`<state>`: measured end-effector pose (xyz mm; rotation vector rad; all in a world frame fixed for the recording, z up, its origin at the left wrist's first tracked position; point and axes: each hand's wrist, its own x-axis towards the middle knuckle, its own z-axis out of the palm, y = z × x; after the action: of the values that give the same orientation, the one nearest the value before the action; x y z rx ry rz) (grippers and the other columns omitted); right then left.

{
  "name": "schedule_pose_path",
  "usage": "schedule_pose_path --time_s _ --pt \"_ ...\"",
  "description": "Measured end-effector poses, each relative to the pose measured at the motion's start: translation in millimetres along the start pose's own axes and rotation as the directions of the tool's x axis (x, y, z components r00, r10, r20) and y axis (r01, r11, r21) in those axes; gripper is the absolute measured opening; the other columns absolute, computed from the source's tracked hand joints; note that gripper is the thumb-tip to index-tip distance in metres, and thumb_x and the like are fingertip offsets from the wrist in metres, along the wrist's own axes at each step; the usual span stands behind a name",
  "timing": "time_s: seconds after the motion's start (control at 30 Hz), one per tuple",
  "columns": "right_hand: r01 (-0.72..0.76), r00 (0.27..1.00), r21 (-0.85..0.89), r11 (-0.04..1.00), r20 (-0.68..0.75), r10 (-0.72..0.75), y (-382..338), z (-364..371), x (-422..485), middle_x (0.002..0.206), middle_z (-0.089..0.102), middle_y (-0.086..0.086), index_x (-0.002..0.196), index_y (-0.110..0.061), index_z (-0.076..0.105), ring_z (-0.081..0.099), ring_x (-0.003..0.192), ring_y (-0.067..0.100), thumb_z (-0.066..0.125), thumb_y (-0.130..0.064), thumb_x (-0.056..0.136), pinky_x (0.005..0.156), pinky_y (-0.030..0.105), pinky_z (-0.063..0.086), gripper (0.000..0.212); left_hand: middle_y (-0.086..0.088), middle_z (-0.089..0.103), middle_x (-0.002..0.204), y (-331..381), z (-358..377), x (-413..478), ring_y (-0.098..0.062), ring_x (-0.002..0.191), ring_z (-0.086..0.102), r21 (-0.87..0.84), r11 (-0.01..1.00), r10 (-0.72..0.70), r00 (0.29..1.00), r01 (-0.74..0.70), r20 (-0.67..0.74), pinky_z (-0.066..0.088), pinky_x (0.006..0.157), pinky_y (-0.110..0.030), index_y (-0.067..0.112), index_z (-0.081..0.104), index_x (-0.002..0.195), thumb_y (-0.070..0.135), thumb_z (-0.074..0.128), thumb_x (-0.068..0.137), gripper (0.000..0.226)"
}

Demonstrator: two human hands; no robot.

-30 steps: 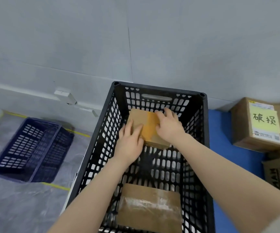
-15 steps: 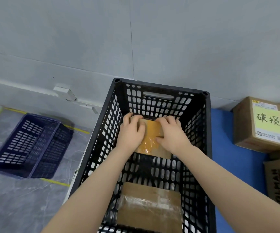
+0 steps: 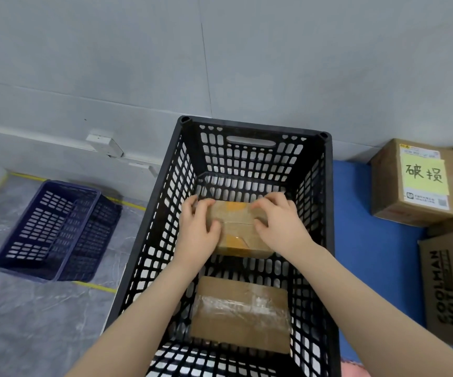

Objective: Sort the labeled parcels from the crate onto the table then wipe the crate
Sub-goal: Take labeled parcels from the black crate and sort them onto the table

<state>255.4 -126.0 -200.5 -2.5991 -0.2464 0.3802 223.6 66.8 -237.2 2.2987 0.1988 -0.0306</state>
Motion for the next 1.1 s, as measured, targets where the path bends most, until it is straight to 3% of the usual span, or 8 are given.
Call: schedule_pose_path --time_s 0.13,0.27,0.33,0.47,0.6,0.87,1.0,1.1 --pt "-0.122 0.992 0.045 0.992 0.020 0.121 -5.5 1.9 10.9 0.151 0.022 0.005 0.138 -0.030 0.042 0.026 0.135 0.033 0.051 -0.028 0.095 0.104 0.038 0.036 0.045 0.015 0.006 0.156 5.4 1.3 6.5 -0.001 0.131 0.020 -0.045 0.997 -0.052 0.993 0.057 0.106 0.022 0.095 -0.009 0.036 0.026 0.147 0.033 0.046 0.095 0.056" --pt "-0.309 0.951 0.284 0.908 0.117 0.287 -4.9 3.8 17.6 0.148 0.030 0.010 0.139 -0.027 0.044 0.041 0.129 0.026 0.046 -0.036 0.097 0.104 0.033 0.036 0.043 0.003 0.016 0.156 14.3 5.9 12.6 -0.020 0.137 0.032 -0.013 0.983 -0.183 0.974 0.186 0.134 0.029 0.099 -0.029 0.034 0.038 0.141 0.041 0.043 0.094 0.047" --pt "-0.279 0.959 0.300 0.912 0.125 0.253 -4.7 3.2 15.9 0.145 0.035 0.008 0.131 -0.026 0.053 0.041 0.128 0.022 0.047 -0.034 0.096 0.101 0.029 0.035 0.036 0.002 0.030 0.148 18.4 6.1 10.3 -0.018 0.131 0.040 -0.030 0.990 -0.136 0.987 0.139 0.082 0.035 0.103 -0.032 0.030 0.049 0.129 0.040 0.044 0.094 0.036" --pt "-0.154 0.976 0.363 0.919 -0.090 0.199 -6.4 -0.9 10.1 0.139 0.037 -0.001 0.106 -0.029 0.061 0.044 0.119 0.017 0.052 -0.030 0.095 0.098 0.029 0.042 0.015 0.008 0.042 0.131 20.7 2.2 2.6 -0.008 0.123 0.043 -0.143 0.988 0.052 0.995 -0.064 -0.085 0.039 0.104 -0.032 0.025 0.056 0.106 0.028 0.049 0.094 0.014" --pt "-0.188 0.975 0.237 0.953 -0.076 0.211 -6.0 3.2 5.4 0.140 0.036 0.002 0.104 -0.023 0.062 0.039 0.125 0.027 0.051 -0.021 0.095 0.104 0.038 0.043 0.014 0.008 0.043 0.127 10.1 6.8 -7.3 -0.008 0.123 0.041 -0.126 0.991 0.048 0.998 -0.054 -0.048 0.043 0.104 -0.038 0.022 0.057 0.099 0.024 0.052 0.094 0.007" --pt "-0.232 0.973 0.039 0.972 0.019 0.231 -6.7 13.5 -3.1 0.143 0.027 0.002 0.131 -0.025 0.048 0.032 0.125 0.030 0.056 -0.007 0.089 0.096 0.033 0.045 0.046 0.001 0.025 0.151 -0.6 20.7 -13.4 -0.019 0.138 0.027 -0.026 0.999 0.045 0.998 -0.044 0.048 0.035 0.112 -0.042 0.020 0.054 0.128 0.023 0.054 0.094 0.034" --pt "-0.231 0.973 -0.002 0.973 0.027 0.231 -6.0 12.8 -5.8 0.140 0.028 0.003 0.133 -0.026 0.046 0.036 0.118 0.032 0.057 -0.008 0.088 0.088 0.030 0.044 0.050 0.005 0.002 0.161 -0.8 25.1 -10.2 -0.025 0.142 0.016 0.075 0.996 0.043 0.991 -0.053 0.126 0.029 0.110 -0.038 0.025 0.040 0.142 0.019 0.050 0.094 0.049" --pt "-0.250 0.967 -0.016 0.968 0.042 0.250 -5.3 10.8 -8.2 0.135 0.030 0.007 0.134 -0.023 0.044 0.047 0.108 0.033 0.056 -0.008 0.087 0.085 0.034 0.050 0.050 0.007 0.002 0.161 -1.3 21.0 -5.5 -0.028 0.142 0.016 0.163 0.981 0.077 0.982 -0.106 0.175 0.034 0.107 -0.042 0.027 0.036 0.144 0.016 0.048 0.093 0.053"
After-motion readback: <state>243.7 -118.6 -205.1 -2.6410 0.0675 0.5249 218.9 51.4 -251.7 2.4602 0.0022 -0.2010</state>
